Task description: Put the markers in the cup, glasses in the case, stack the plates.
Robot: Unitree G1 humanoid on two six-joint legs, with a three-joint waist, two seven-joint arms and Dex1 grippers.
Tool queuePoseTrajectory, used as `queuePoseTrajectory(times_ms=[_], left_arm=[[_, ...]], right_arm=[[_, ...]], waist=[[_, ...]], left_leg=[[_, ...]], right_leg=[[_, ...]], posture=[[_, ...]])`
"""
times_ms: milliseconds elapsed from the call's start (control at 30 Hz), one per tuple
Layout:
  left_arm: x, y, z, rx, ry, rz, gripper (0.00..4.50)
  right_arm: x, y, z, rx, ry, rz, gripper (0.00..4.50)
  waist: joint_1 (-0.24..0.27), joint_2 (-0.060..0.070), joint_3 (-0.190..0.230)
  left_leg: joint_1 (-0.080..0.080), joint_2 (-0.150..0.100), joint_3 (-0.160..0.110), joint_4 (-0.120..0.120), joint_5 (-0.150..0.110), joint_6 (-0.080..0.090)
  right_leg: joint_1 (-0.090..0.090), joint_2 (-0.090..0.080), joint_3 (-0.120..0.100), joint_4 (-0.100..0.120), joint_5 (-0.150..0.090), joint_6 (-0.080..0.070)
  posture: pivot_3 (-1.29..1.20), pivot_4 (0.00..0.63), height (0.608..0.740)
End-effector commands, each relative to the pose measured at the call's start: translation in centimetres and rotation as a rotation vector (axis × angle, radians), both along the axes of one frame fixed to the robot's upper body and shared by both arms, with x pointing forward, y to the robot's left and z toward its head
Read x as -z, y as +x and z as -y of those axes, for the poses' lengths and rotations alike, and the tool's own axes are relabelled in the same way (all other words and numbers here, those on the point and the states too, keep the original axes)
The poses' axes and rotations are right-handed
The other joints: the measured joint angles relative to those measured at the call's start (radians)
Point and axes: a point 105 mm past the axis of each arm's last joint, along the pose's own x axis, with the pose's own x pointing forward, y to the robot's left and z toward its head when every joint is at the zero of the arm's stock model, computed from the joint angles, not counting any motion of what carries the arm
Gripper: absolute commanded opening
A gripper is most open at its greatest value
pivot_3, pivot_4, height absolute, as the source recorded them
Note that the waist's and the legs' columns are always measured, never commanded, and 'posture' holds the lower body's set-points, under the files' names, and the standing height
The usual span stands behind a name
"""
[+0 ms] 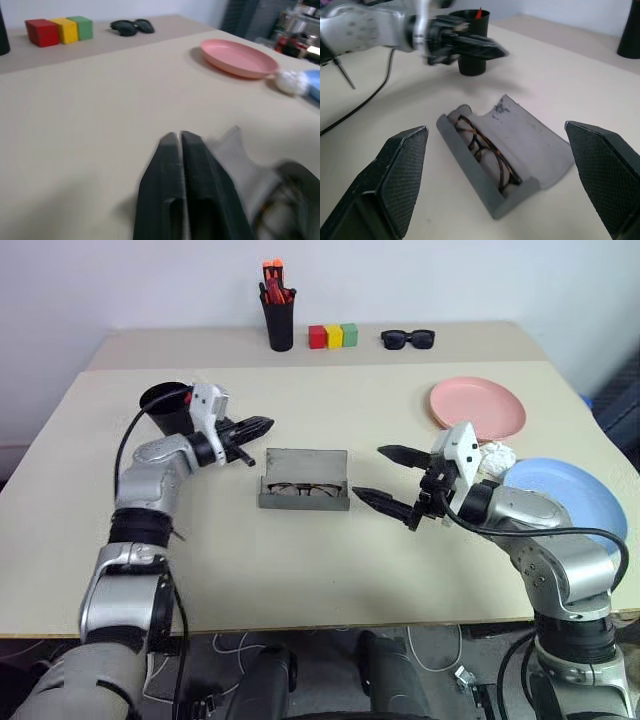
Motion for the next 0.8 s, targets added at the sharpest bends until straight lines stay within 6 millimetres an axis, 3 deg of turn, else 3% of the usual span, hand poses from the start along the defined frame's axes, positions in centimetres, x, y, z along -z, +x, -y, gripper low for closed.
queuePoseTrajectory(times_ms=[33, 200, 333, 800], left_arm=[[-0.3, 1.7, 1.2, -0.037, 0.037, 0.003, 0.07], [0.2, 3.0, 3.3, -0.051, 0.022, -0.096, 0.07], [1.2, 2.9, 4.4, -0.027, 0.07, -0.233, 0.07], [2.7, 0.8, 4.7, 0.114, 0.049, -0.47, 0.07]], right_arm=[[-0.9, -0.5, -0.6, -0.006, -0.008, 0.063, 4.5], [-0.8, -0.5, -1.1, 0.001, 0.001, 0.066, 4.5], [-0.6, -0.5, -1.2, 0.009, 0.003, 0.06, 4.5], [-0.2, -0.1, -1.5, 0.027, -0.009, 0.057, 4.5]], waist=[[-0.001, 0.0, 0.0], [0.0, 0.0, 0.0], [0.0, -0.001, 0.0], [-0.001, -0.001, 0.0]], left_leg=[[0.0, 0.0, 0.0, 0.0, 0.0, 0.0], [0.0, 0.0, 0.0, 0.0, 0.0, 0.001], [-0.001, 0.0, 0.0, 0.0, 0.0, 0.001], [-0.001, 0.0, 0.0, 0.0, 0.0, 0.001]], right_leg=[[0.0, 0.0, 0.0, 0.0, 0.0, 0.0], [0.0, 0.0, 0.0, -0.001, 0.0, 0.0], [0.0, 0.0, 0.0, -0.001, 0.001, 0.001], [0.0, 0.0, 0.0, -0.001, 0.001, 0.001]], posture=[[0.0, 0.15, 0.74], [0.0, 0.15, 0.74], [0.0, 0.15, 0.74], [0.0, 0.15, 0.74]])
